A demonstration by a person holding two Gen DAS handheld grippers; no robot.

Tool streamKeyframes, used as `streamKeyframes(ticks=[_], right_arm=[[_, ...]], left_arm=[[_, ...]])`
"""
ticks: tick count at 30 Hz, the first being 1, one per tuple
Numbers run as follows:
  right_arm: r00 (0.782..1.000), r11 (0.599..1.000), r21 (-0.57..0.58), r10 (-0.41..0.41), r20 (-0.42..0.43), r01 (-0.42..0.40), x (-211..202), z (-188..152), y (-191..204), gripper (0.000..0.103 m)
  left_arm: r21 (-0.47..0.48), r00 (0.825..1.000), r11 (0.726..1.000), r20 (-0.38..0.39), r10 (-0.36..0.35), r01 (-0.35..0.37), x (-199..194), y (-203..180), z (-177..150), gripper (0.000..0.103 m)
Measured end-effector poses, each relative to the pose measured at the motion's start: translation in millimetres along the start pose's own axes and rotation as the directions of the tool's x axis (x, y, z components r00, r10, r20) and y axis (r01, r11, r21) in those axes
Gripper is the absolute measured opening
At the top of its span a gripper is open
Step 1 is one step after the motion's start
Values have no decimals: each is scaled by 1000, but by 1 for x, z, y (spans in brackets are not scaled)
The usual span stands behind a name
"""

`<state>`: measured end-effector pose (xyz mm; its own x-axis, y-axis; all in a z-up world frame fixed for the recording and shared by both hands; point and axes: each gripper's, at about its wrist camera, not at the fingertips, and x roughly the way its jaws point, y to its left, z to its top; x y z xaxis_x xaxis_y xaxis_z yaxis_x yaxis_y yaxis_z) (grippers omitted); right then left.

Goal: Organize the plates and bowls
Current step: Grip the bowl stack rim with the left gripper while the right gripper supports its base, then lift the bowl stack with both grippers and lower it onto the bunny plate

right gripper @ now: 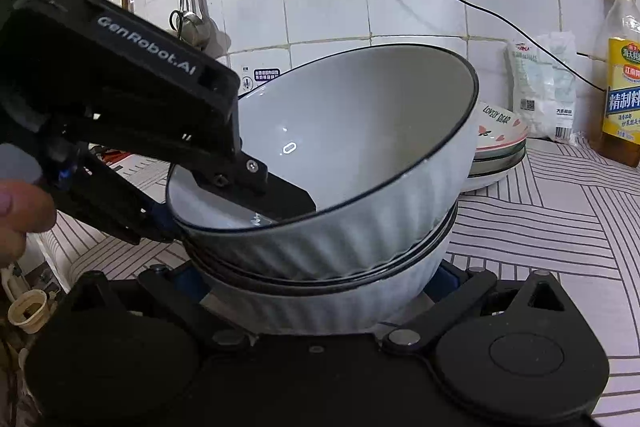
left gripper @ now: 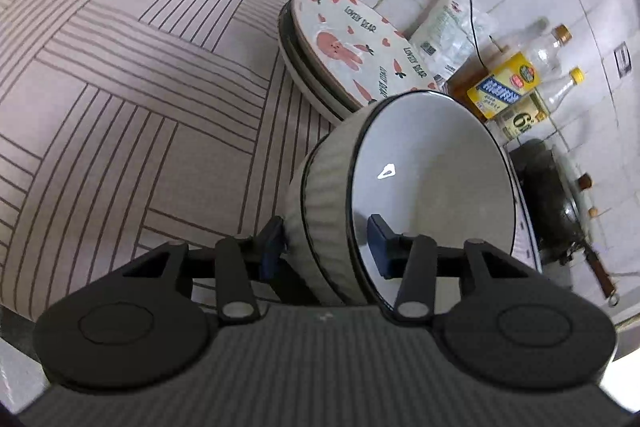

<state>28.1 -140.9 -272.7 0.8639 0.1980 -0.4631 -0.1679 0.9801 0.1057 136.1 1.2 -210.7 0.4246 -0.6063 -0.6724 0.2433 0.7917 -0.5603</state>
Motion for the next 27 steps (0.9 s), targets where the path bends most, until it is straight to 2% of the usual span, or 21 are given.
streamKeyframes(ticks=[8,12,20,27], right_arm=[[1000,1000,1,-11,6,11,-6,4,0,103],[999,1000,-16,-24,46,24,-12,11,1,103],[991,997,-63,-33,128,42,-18,45,-3,103],[988,993,-108,-26,155,43,-7,76,-13,103]], left_arm=[[48,1000,999,0,1,-1,-10,-10,1,44],[84,999,996,29,-18,16,-19,-20,11,44],[118,996,992,76,-53,43,-39,-41,41,44],[121,994,992,104,-43,30,-30,-53,67,44]])
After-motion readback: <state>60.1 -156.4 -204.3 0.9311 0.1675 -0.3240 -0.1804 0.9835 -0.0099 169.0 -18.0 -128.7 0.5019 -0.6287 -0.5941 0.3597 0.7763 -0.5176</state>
